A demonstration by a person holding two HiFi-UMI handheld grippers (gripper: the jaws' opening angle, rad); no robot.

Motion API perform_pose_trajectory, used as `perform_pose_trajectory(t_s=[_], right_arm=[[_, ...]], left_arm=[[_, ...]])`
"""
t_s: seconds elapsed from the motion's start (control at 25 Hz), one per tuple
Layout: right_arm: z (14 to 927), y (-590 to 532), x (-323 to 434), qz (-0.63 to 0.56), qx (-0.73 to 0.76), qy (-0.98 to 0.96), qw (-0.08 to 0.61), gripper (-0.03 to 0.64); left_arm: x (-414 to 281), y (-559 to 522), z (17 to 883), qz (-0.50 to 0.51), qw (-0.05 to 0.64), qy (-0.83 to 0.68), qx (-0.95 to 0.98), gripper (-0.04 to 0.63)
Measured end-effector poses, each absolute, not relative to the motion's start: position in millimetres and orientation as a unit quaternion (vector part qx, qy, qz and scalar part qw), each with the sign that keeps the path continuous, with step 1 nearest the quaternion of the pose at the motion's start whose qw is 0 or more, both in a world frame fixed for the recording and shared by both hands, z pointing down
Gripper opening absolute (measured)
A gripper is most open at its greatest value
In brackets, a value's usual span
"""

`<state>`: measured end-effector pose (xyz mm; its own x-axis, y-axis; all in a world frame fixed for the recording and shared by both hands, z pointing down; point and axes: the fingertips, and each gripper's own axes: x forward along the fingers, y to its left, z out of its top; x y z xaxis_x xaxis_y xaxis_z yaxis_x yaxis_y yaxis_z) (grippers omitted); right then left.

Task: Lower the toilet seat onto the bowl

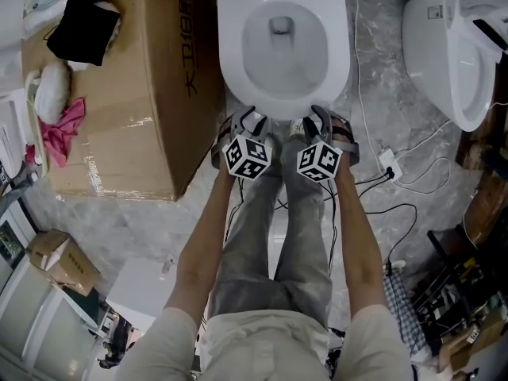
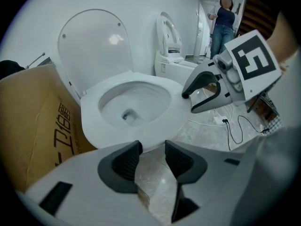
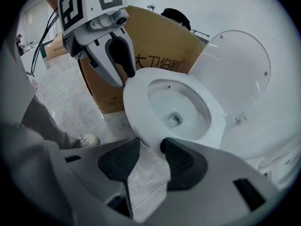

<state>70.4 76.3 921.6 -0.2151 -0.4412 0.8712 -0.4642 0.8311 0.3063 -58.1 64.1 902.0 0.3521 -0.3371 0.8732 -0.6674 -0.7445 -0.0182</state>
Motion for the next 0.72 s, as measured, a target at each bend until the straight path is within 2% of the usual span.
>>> perform_pose_trajectory(t_s=[0.24,0.48,0.6,0.72], right_arm=[[934.9,76.3,71.4,0.016,0.284,-0.776,0.563,0.175],[943.2,77.8,72.7,0.047,0.288,-0.777,0.558,0.181],[940.1,78.2,77.3,0.065,0.306,-0.778,0.545,0.143],[927.0,77.0,79.5,0.07,0.325,-0.78,0.531,0.141]], left_arm=[[-55.9,65.9,914.1,0.482,0.179,-0.309,0.8,0.152],[-55.4,67.1,919.0,0.48,0.188,-0.307,0.8,0.149],[-55.2,62.4,913.3,0.472,0.187,-0.312,0.803,0.146],[-54.6,55.7,900.5,0.457,0.184,-0.321,0.809,0.127]])
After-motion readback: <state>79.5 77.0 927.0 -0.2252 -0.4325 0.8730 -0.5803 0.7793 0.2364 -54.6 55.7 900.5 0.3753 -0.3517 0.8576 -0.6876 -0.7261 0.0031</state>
